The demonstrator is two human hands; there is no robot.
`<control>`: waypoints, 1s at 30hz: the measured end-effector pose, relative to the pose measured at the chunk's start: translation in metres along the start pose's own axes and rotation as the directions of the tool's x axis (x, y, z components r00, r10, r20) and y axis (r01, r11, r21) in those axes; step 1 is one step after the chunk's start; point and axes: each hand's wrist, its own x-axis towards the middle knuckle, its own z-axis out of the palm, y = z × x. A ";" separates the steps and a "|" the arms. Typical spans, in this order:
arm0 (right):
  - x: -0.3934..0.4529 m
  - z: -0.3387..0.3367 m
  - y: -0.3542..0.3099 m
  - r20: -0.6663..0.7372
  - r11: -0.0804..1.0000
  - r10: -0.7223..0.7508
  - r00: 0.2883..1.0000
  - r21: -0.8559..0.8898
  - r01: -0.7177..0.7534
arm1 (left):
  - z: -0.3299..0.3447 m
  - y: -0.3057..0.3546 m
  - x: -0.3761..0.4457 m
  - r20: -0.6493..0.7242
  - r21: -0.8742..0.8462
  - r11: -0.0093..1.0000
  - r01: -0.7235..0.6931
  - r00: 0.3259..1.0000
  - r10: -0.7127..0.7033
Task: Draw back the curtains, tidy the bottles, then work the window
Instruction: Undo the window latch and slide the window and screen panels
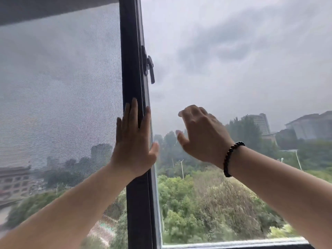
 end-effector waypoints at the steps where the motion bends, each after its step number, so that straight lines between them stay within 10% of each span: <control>1: 0.009 -0.001 0.003 -0.020 1.000 -0.014 1.000 -0.003 0.014 | -0.001 0.000 0.010 -0.020 -0.002 1.000 0.006 1.000 -0.006; 30: 0.172 0.023 0.028 -0.410 0.949 -0.270 0.871 0.039 0.312 | -0.019 0.006 0.153 -0.236 0.269 0.927 0.261 0.951 -0.199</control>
